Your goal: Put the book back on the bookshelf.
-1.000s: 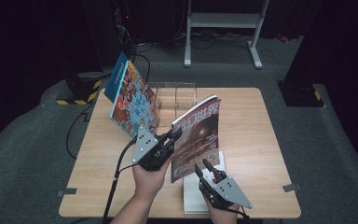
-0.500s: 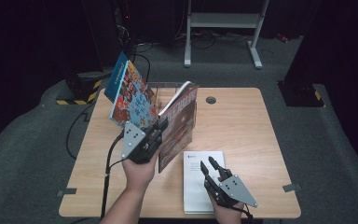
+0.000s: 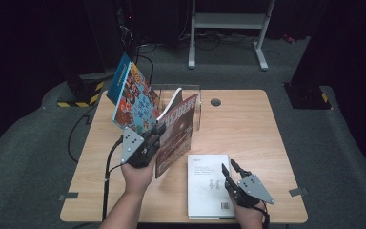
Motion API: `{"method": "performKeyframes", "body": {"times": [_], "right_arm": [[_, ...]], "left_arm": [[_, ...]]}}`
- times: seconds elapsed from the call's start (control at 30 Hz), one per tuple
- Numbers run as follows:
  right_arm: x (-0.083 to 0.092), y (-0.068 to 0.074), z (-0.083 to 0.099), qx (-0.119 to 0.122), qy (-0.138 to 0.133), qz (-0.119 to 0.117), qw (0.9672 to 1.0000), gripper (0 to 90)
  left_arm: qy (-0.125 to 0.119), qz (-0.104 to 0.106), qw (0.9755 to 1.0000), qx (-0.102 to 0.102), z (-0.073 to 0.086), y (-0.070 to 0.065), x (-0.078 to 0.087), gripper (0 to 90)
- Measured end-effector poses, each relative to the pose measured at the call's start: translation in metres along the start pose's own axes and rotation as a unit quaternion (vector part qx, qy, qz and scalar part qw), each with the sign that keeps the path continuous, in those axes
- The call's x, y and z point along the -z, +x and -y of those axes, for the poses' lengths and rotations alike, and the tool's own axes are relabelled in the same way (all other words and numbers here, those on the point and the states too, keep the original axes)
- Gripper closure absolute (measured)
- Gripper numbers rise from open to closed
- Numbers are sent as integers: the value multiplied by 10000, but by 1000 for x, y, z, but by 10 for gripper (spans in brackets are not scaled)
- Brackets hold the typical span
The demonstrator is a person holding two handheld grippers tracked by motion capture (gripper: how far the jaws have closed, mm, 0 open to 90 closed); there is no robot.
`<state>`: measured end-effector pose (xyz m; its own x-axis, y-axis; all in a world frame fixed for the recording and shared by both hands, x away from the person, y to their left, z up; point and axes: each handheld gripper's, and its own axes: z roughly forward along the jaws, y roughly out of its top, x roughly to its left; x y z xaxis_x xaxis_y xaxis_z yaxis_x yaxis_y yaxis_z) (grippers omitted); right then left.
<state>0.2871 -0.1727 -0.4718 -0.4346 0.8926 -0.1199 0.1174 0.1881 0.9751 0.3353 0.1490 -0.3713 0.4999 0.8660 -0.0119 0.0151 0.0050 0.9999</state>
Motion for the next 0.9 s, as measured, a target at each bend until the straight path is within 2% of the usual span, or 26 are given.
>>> {"method": "performKeyframes", "body": {"times": [0.1,0.4,0.5,0.63,0.77,0.9], "right_arm": [[6,-9,9,-200,24,115,9997,640],[0,-7,18,-89,198,102,9997,640],[-1,-7,20,41,306,134,9994,642],[-2,-11,23,-2,411,148,9990,639],[-1,-14,25,-115,509,162,9985,638],[-2,-13,27,-78,532,160,9984,640]], "left_arm": [[-42,58,10000,10,3,0,2,840],[-47,311,9995,-6,12,2,18,837],[-25,374,9993,35,15,4,23,836],[56,453,9990,7,19,7,30,835],[232,519,9982,180,21,11,34,835],[299,468,9981,254,21,13,38,835]]}}
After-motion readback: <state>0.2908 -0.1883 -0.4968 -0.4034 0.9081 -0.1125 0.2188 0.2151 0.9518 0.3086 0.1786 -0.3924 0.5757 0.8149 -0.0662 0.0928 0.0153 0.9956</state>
